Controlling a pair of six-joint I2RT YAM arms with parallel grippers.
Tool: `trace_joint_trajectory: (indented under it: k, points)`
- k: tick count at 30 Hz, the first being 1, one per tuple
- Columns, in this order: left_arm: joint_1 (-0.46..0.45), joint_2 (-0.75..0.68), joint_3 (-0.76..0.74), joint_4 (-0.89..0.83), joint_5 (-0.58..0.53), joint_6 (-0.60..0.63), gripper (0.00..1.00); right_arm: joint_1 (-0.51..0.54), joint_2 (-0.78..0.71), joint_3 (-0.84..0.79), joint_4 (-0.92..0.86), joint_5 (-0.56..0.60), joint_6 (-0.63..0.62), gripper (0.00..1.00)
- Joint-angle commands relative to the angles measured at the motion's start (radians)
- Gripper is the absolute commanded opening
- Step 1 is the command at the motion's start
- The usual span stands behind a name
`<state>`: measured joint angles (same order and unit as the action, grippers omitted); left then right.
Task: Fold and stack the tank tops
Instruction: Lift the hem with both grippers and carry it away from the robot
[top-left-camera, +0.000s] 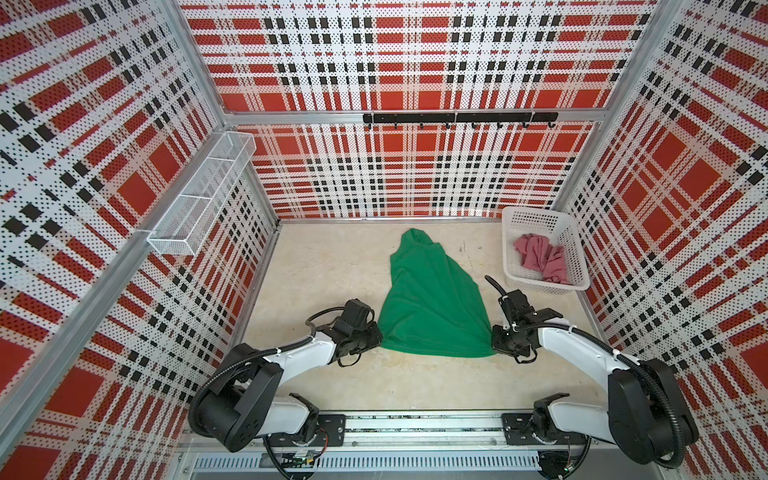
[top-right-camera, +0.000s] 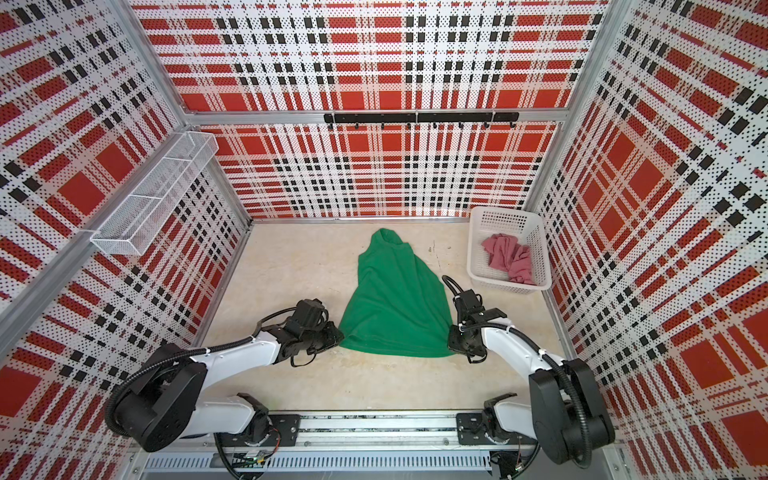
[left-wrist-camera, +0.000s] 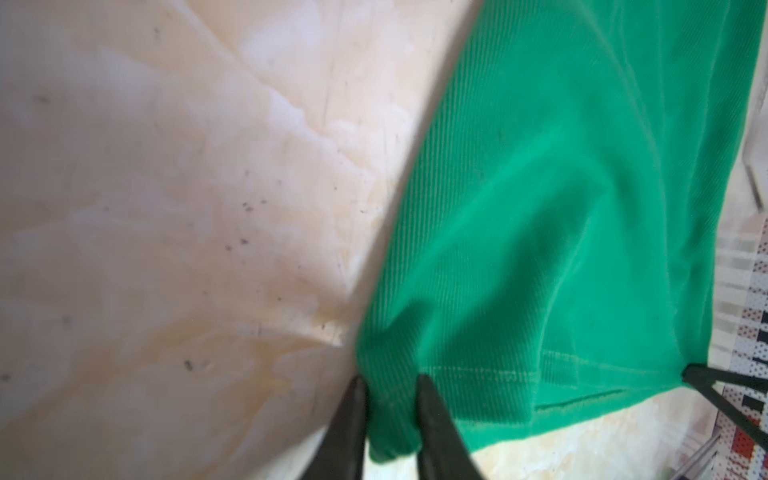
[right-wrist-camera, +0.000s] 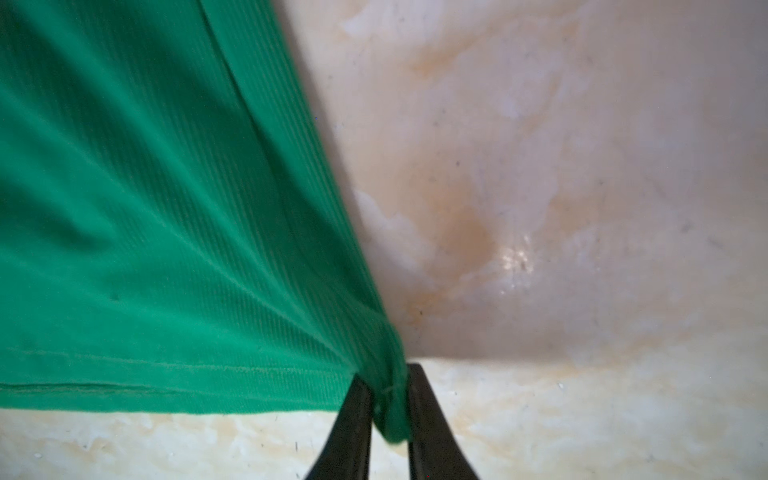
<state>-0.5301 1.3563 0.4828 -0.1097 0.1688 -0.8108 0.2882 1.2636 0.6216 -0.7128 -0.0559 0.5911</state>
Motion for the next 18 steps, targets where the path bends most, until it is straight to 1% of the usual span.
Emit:
trace_joint_trajectory:
  k: [1,3,4,6,9,12,13,15,18]
  points:
    - [0.005,0.004,-0.013,-0.040,-0.024,0.004,0.09,0.005,-0.027,0.005,-0.005,0.013,-0.001,0.02]
    - [0.023,-0.022,-0.002,-0.053,-0.033,0.012,0.02,0.005,-0.029,0.009,-0.005,0.011,-0.003,0.02]
    - [0.036,-0.042,0.014,-0.069,-0.042,0.019,0.00,0.005,-0.032,0.017,-0.009,0.011,-0.006,0.01]
    - [0.058,-0.086,0.065,-0.116,-0.069,0.044,0.00,0.009,-0.051,0.051,-0.027,0.011,-0.010,0.01]
    - [0.094,-0.140,0.190,-0.180,-0.136,0.099,0.00,0.010,-0.099,0.139,-0.046,0.021,-0.019,0.00]
    - [0.110,-0.143,0.360,-0.233,-0.227,0.180,0.00,0.010,-0.104,0.280,-0.076,0.030,-0.031,0.00]
    - [0.113,-0.137,0.423,-0.241,-0.245,0.205,0.00,0.009,-0.096,0.344,-0.084,0.031,-0.070,0.00]
    - [0.118,-0.123,0.541,-0.242,-0.268,0.248,0.00,0.011,-0.078,0.452,-0.088,0.028,-0.090,0.00]
    - [0.119,-0.098,0.737,-0.268,-0.335,0.327,0.00,0.011,-0.047,0.622,-0.082,0.041,-0.129,0.00]
